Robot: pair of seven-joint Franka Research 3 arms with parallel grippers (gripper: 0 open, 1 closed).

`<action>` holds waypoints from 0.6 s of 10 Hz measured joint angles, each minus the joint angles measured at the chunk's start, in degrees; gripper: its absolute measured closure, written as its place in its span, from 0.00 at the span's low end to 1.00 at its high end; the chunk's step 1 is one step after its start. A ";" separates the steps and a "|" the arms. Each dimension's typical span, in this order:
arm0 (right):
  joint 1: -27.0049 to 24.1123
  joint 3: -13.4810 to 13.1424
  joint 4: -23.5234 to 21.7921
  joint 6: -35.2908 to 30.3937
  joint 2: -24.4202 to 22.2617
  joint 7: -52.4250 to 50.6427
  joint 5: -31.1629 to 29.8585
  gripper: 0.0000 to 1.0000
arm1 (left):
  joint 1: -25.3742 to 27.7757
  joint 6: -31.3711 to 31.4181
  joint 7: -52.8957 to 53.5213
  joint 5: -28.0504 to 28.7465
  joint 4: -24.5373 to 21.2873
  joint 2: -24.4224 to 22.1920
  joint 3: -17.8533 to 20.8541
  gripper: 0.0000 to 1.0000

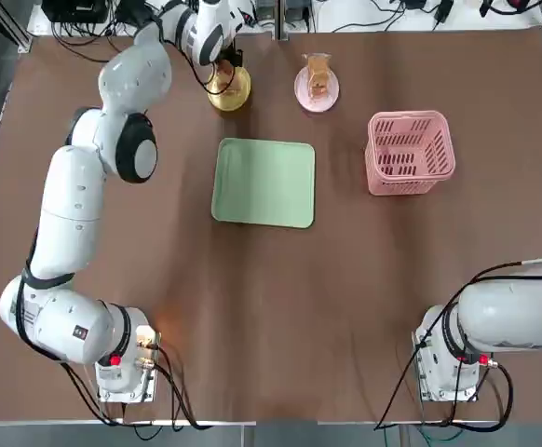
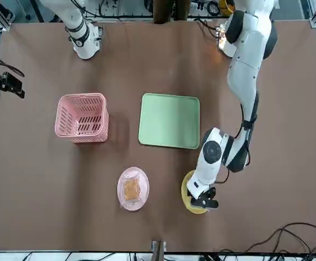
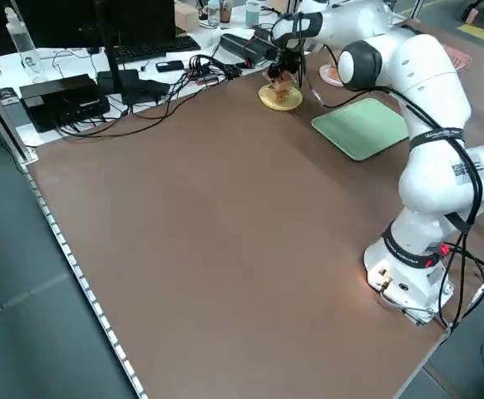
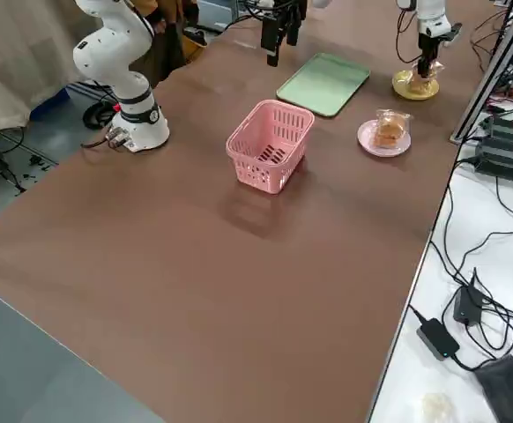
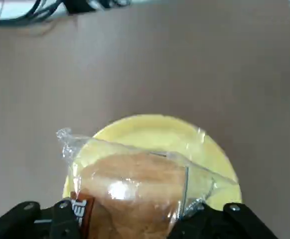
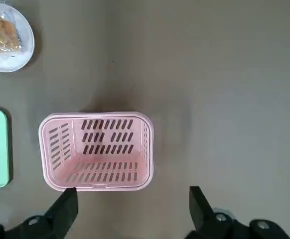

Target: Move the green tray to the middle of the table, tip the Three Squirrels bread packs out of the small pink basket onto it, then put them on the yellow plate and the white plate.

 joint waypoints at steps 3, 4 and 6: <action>0.02 0.00 0.00 0.14 -0.02 0.01 0.01 0.01 | -0.11 -4.02 0.42 0.00 -0.18 -1.12 -0.14 0.48; 0.01 -0.02 0.01 0.15 -0.05 0.02 0.01 0.01 | -0.15 -4.03 0.42 0.00 -0.40 -1.00 -0.16 0.47; -0.01 -0.12 0.31 0.20 -0.30 0.92 0.01 0.01 | -0.15 -4.03 0.43 0.00 -0.84 -0.72 -0.16 0.44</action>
